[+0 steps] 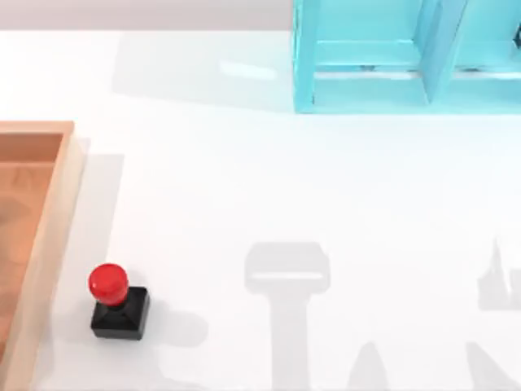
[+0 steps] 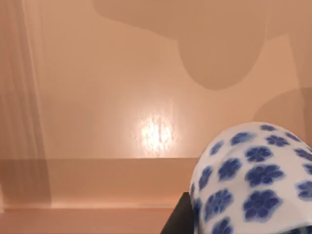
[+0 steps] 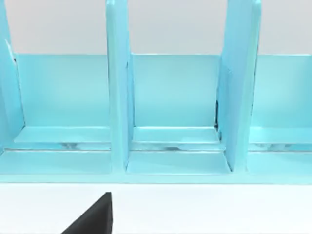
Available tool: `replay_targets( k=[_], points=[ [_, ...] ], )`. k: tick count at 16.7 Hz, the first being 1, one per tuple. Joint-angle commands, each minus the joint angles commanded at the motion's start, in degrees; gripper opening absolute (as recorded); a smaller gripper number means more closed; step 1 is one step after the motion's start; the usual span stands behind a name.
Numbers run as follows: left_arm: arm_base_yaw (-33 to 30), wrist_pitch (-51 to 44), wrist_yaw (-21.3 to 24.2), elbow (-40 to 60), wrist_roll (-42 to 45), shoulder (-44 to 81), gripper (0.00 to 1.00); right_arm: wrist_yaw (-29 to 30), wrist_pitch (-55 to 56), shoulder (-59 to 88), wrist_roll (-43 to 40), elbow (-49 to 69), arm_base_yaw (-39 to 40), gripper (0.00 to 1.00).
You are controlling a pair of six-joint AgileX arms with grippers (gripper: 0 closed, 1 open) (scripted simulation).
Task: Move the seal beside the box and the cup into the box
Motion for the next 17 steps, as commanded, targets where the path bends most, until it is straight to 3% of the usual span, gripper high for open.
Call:
replay_targets(
  k=[10, 17],
  points=[
    [0.3, 7.6, 0.1, -5.7, 0.2, 2.0, 0.0, 0.0, 0.0, 0.0, 0.0, 0.0, 0.0, 1.0],
    [0.3, 7.6, 0.1, -5.7, 0.2, 2.0, 0.53, 0.0, 0.0, 0.0, 0.0, 0.0, 0.0, 1.0]
  ],
)
